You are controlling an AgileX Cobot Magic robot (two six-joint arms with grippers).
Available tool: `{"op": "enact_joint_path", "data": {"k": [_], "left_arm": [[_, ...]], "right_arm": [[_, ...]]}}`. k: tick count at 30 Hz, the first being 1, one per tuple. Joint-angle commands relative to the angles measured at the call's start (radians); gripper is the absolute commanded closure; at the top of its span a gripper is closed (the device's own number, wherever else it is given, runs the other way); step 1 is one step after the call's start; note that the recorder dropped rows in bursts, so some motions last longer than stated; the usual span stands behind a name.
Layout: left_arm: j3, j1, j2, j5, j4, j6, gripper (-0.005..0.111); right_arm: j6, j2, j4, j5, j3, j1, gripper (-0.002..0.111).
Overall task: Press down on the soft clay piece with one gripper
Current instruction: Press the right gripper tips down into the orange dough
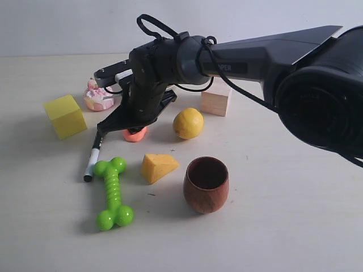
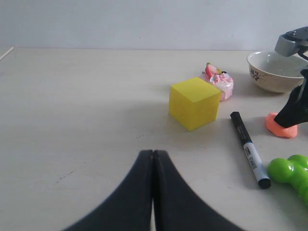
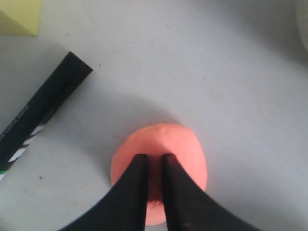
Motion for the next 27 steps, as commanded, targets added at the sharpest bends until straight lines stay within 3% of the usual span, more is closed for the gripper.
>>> {"op": "enact_joint_path", "data": {"k": [1,11,18,27], "left_arm": [[-0.003,-0.005,-0.002,-0.011,-0.003,0.0,0.107],[-0.003,-0.005,-0.002,-0.011,-0.003,0.0,0.107],[-0.003,-0.005,-0.002,-0.011,-0.003,0.0,0.107],[-0.003,-0.005,-0.002,-0.011,-0.003,0.0,0.107]], "right_arm": [[-0.001,0.007,-0.009,0.011,-0.007,0.0,0.087],[-0.001,0.007,-0.009,0.03,-0.011,0.0,0.088],[-0.001,0.007,-0.005,0.03,-0.011,0.0,0.104],[-0.001,0.005,-0.005,0.033,-0.013,0.0,0.104]]}}
